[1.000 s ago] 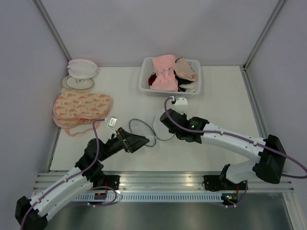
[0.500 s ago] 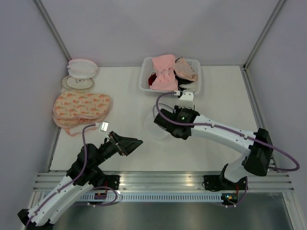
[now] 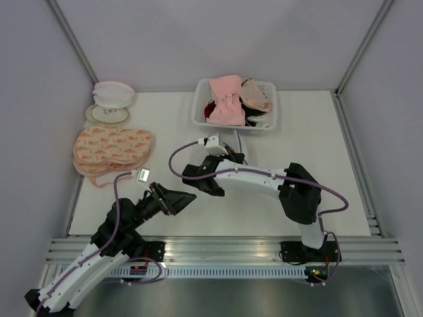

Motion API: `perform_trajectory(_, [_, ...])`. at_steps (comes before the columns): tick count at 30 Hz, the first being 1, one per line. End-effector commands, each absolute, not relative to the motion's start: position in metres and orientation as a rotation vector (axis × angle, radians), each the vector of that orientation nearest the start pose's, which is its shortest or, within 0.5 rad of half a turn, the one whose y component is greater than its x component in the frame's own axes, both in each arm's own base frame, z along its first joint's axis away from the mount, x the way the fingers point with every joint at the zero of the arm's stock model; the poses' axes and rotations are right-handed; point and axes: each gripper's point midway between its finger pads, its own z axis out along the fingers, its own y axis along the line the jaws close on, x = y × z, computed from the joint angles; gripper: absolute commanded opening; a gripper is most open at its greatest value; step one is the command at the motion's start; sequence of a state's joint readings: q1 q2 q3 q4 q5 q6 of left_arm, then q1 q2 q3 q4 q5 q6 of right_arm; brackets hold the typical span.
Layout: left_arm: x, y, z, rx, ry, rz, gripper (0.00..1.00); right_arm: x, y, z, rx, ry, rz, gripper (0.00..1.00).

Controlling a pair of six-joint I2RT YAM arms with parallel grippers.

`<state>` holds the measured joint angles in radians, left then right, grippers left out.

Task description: Unzip the laundry bag and remove the bra

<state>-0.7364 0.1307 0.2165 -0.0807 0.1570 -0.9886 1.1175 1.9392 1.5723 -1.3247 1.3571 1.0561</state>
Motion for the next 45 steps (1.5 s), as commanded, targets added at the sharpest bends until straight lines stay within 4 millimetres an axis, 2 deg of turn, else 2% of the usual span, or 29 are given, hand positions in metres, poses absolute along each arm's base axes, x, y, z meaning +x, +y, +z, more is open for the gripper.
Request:
perform_trajectory(1, [0.136,-0.197,0.229,-0.078,1.702,-1.409,1.00,0.291,0.230,0.214,-0.278,1.729,-0.900,0.00])
perform_trajectory(5, [0.135,-0.184,0.238,-0.115,1.680,-1.374,0.99,0.285,0.247,0.219,-0.321,1.671,-0.883,0.00])
perform_trajectory(7, [0.132,-0.172,0.251,-0.139,1.619,-1.361,0.99,0.281,0.255,0.218,-0.352,1.647,-0.885,0.00])
perform_trajectory(11, [0.133,-0.154,0.261,-0.181,1.601,-1.277,0.99,0.276,0.257,0.213,-0.401,1.590,-0.908,0.00])
perform_trajectory(12, [0.132,-0.149,0.269,-0.193,1.588,-1.272,0.99,0.275,0.257,0.213,-0.403,1.574,-0.905,0.00])
perform_trajectory(16, [0.138,-0.130,0.275,-0.270,1.573,-1.190,0.99,0.257,0.265,0.205,-0.487,1.479,-0.885,0.00])
perform_trajectory(20, [0.142,-0.111,0.285,-0.340,1.538,-1.115,0.99,0.240,0.274,0.207,-0.539,1.382,-0.835,0.00])
perform_trajectory(21, [0.143,-0.104,0.290,-0.360,1.519,-1.096,0.99,0.236,0.279,0.212,-0.553,1.333,-0.820,0.00])
perform_trajectory(26, [0.144,-0.097,0.295,-0.375,1.502,-1.065,1.00,0.205,0.305,0.212,-0.669,1.193,-0.763,0.00])
perform_trajectory(28, [0.144,-0.097,0.294,-0.379,1.504,-1.068,1.00,0.188,0.317,0.205,-0.729,1.133,-0.738,0.00])
perform_trajectory(32, [0.146,-0.099,0.289,-0.384,1.517,-1.066,1.00,0.168,0.335,0.188,-0.801,1.093,-0.713,0.00])
perform_trajectory(33, [0.146,-0.100,0.288,-0.386,1.519,-1.069,1.00,0.164,0.338,0.187,-0.807,1.091,-0.702,0.03])
perform_trajectory(34, [0.146,-0.100,0.288,-0.388,1.520,-1.068,1.00,0.156,0.342,0.187,-0.811,1.090,-0.677,0.11])
perform_trajectory(35, [0.146,-0.099,0.289,-0.388,1.517,-1.070,1.00,0.154,0.341,0.189,-0.800,1.111,-0.657,0.29])
perform_trajectory(36, [0.146,-0.100,0.288,-0.384,1.521,-1.069,1.00,0.150,0.341,0.191,-0.789,1.123,-0.633,0.41])
perform_trajectory(37, [0.146,-0.100,0.289,-0.382,1.519,-1.073,1.00,0.150,0.338,0.195,-0.772,1.138,-0.616,0.61])
perform_trajectory(38, [0.145,-0.101,0.290,-0.378,1.519,-1.077,1.00,0.149,0.336,0.201,-0.749,1.156,-0.592,0.97])
perform_trajectory(41, [0.145,-0.102,0.288,-0.374,1.525,-1.083,1.00,0.146,0.323,0.236,-0.638,1.235,-0.482,0.98])
perform_trajectory(43, [0.145,-0.103,0.287,-0.375,1.529,-1.084,1.00,0.137,0.319,0.252,-0.589,1.263,-0.394,0.98])
perform_trajectory(44, [0.145,-0.103,0.286,-0.374,1.531,-1.085,1.00,0.135,0.310,0.269,-0.528,1.293,-0.323,0.98])
perform_trajectory(45, [0.145,-0.103,0.287,-0.377,1.531,-1.087,1.00,0.130,0.305,0.271,-0.516,1.323,-0.276,0.98])
